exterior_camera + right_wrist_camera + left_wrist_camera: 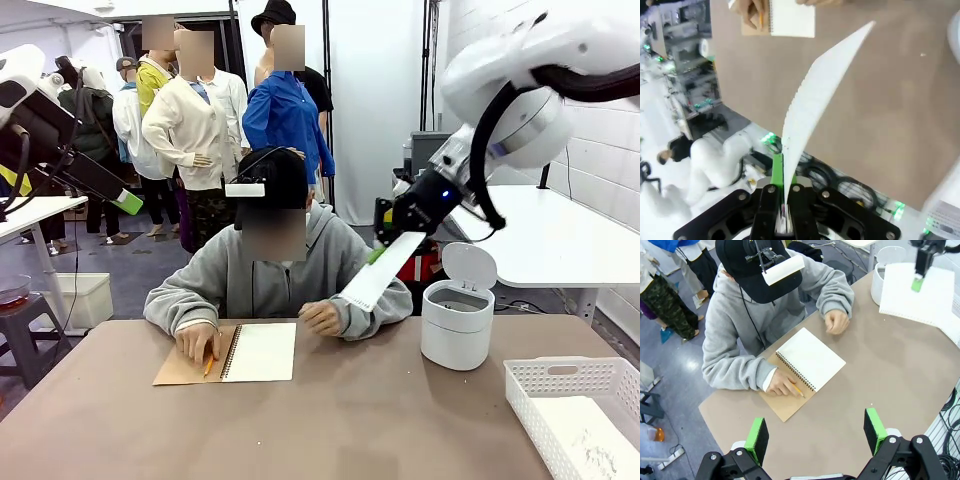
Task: Sort the paper based on its condition.
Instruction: If a person hands you a paper, place it in the Organizing basket , and if it's crumpled, put it in the Trash can.
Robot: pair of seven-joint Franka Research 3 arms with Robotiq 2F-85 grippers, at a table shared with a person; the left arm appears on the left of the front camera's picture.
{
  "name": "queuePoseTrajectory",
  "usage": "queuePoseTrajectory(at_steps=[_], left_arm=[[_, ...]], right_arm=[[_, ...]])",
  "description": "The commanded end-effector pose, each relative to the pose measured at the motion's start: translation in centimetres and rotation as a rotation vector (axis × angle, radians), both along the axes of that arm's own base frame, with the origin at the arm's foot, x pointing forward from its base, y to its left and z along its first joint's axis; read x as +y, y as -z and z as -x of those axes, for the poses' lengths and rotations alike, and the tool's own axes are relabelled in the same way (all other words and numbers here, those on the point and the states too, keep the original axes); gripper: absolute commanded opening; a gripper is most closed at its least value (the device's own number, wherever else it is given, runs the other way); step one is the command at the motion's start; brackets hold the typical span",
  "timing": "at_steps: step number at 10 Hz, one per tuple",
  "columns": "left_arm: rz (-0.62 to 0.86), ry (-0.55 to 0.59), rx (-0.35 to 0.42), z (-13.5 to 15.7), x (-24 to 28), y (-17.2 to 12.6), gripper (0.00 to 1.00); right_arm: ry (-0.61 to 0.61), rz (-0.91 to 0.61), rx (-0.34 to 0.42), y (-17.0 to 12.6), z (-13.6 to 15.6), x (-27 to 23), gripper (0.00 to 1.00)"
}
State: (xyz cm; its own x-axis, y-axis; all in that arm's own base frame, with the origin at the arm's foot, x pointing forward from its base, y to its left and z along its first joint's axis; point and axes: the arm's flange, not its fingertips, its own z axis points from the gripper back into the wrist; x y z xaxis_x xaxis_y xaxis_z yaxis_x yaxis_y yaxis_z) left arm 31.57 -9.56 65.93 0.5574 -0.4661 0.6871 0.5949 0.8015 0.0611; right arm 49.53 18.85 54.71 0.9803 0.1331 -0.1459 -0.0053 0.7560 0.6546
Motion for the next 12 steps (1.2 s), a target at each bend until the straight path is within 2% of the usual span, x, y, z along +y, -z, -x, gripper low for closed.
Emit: queuePoseTrajectory(at_steps=[1,3,4,7,9,10,12], left_arm=[[0.022,-0.003,0.009,0.0,0.0,0.0,1.0],[0.022,-0.003,0.009,0.0,0.0,0.0,1.0],[0.022,-0.003,0.009,0.0,0.0,0.0,1.0],[0.022,-0.003,0.009,0.0,0.0,0.0,1.0],[0.022,-0.003,0.009,0.0,0.0,0.0,1.0],[0.022,-0.003,0.009,0.0,0.0,0.0,1.0],[0.022,-0.003,0.009,0.0,0.0,0.0,1.0]], right_arm=[[-0.072,0.106,-0.121,-3.4,1.1,-2.6,0.0],[-0.089,0.154,-0.238,-6.0,2.6,-5.8,0.0],[-0.112,0.181,-0.311,-6.4,3.4,-7.9,0.0],[-0.141,0.25,-0.482,-5.1,6.7,-12.8,0.0],[-0.159,0.302,-0.612,-2.9,9.5,-15.0,0.0],[-0.172,0.331,-0.657,-1.9,10.9,-16.2,0.0],[-0.208,0.345,-0.679,-0.6,13.5,-18.0,0.0]])
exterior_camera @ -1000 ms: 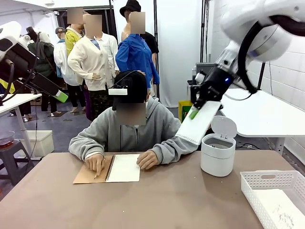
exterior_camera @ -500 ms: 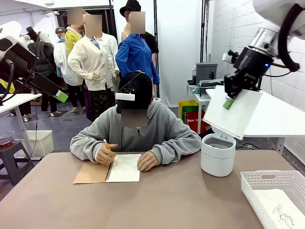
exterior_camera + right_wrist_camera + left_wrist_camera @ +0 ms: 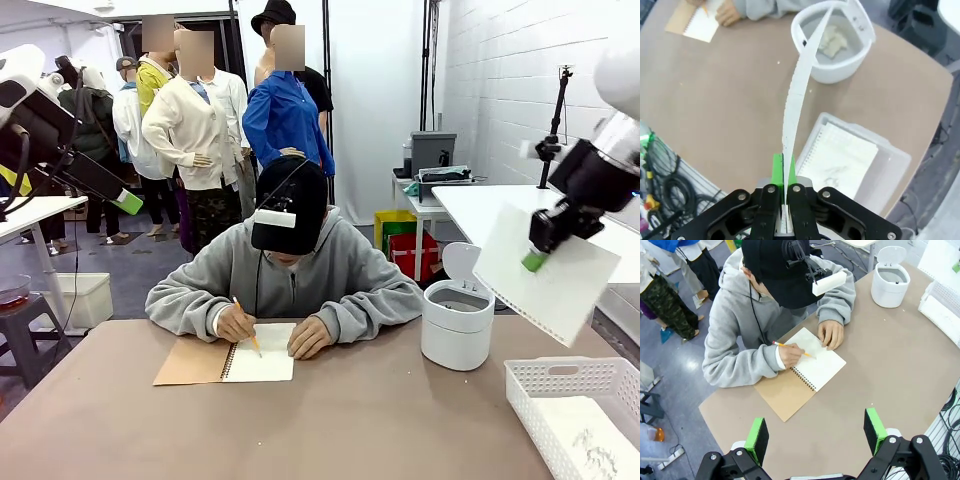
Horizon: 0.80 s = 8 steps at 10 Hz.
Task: Sort the paper based on its condition.
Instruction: If a person hands you a paper, place it in the Organizing basket , and if it's crumpled, put it in the Trash can.
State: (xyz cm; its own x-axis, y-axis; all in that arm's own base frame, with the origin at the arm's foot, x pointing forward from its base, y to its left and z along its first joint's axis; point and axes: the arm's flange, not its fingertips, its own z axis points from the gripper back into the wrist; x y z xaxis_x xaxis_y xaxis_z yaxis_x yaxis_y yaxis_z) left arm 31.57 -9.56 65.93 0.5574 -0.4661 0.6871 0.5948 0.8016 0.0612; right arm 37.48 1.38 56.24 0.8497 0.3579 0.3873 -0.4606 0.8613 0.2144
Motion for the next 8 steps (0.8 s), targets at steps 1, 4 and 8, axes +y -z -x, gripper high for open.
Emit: queuePoseTrajectory(at_steps=[1,4,8], left_arm=[[0.022,-0.003,0.009,0.0,0.0,0.0,1.0],[0.022,-0.003,0.009,0.0,0.0,0.0,1.0],[0.022,-0.003,0.009,0.0,0.0,0.0,1.0]], right_arm=[[-0.032,0.011,-0.036,1.4,2.1,-0.8,0.0],[-0.047,-0.021,-0.022,1.7,4.5,-2.4,0.0],[-0.018,-0.006,-0.018,1.3,3.7,-1.9,0.0]])
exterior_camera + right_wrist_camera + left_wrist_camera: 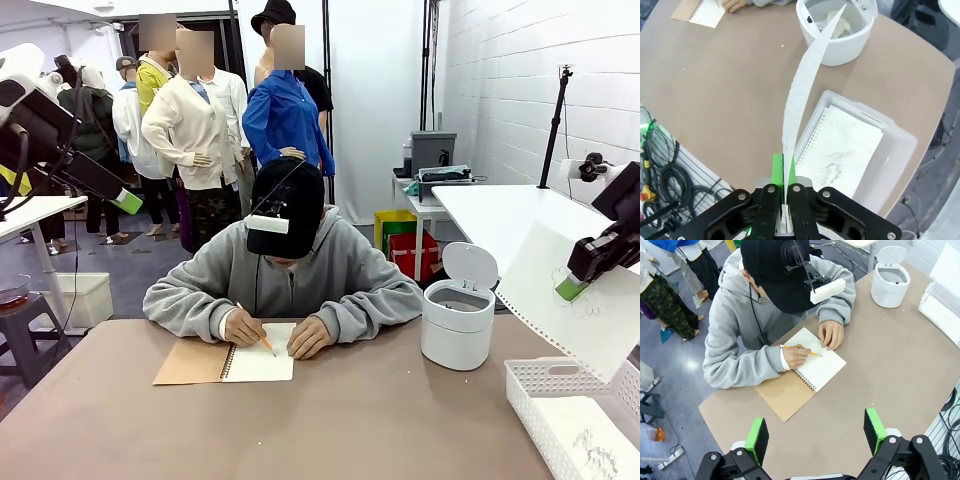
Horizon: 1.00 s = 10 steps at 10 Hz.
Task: Sort the paper based on its condition.
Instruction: If a person hands you a paper, place it in the Organizing basket , and if it's crumpled, put it in the Trash can.
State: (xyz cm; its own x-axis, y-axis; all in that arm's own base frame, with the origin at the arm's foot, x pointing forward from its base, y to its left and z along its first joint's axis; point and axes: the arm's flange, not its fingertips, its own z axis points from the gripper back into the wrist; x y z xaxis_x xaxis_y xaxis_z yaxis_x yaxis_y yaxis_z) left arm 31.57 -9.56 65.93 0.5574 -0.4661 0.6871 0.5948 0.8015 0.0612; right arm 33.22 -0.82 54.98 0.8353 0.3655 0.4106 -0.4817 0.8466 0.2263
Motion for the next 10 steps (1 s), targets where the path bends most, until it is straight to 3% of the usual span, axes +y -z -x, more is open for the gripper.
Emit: queuePoseTrajectory(at_steps=[1,3,7,10], left_arm=[[0.022,-0.003,0.01,0.0,0.0,0.0,1.0],[0.022,-0.003,0.01,0.0,0.0,0.0,1.0],[0.022,-0.003,0.01,0.0,0.0,0.0,1.0],[0.022,-0.003,0.01,0.0,0.0,0.0,1.0]], right_arm=[[0.003,0.017,-0.001,0.1,-0.5,0.3,0.0],[-0.003,0.0,0.002,0.1,-0.1,0.1,0.0],[0.097,0.037,0.086,4.2,4.5,-2.7,0.0],[0.152,0.051,0.146,7.4,6.1,-2.7,0.0]])
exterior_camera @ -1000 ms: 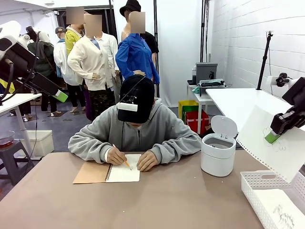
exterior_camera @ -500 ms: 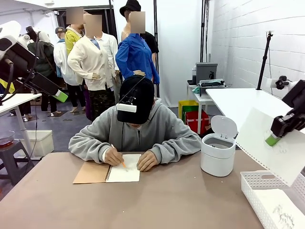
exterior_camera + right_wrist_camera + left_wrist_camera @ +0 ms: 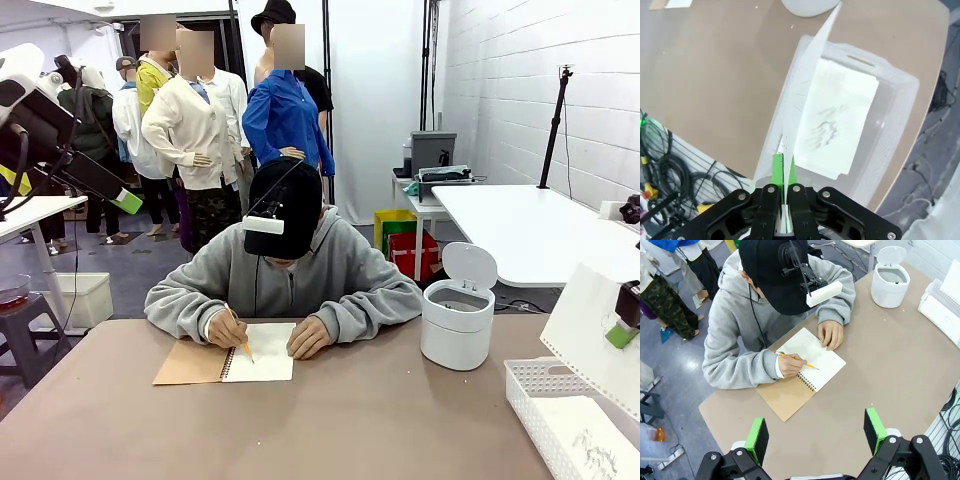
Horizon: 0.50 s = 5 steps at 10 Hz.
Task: Sort the paper based on its condition.
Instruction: If a person hands you a paper, place it in the Organizing basket , and if it's crumpled, put it in the Trash can.
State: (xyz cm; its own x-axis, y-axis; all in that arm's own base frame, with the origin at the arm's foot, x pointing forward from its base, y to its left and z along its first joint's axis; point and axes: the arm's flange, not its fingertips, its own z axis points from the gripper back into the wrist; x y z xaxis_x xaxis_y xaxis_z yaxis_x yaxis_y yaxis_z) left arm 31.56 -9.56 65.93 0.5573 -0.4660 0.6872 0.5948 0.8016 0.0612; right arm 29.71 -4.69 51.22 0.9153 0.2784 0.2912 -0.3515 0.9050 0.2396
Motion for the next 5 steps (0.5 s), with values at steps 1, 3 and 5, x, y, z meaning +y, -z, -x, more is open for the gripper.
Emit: queuePoseTrajectory(at_steps=[1,3,5], left_arm=[[0.022,-0.003,0.01,0.0,0.0,0.0,1.0],[0.022,-0.003,0.01,0.0,0.0,0.0,1.0],[0.022,-0.003,0.01,0.0,0.0,0.0,1.0]], right_arm=[[0.033,0.008,0.046,4.9,3.1,1.6,0.0],[0.038,0.008,0.111,7.9,3.7,2.6,0.0],[0.048,0.08,0.142,10.0,3.0,3.6,0.0]])
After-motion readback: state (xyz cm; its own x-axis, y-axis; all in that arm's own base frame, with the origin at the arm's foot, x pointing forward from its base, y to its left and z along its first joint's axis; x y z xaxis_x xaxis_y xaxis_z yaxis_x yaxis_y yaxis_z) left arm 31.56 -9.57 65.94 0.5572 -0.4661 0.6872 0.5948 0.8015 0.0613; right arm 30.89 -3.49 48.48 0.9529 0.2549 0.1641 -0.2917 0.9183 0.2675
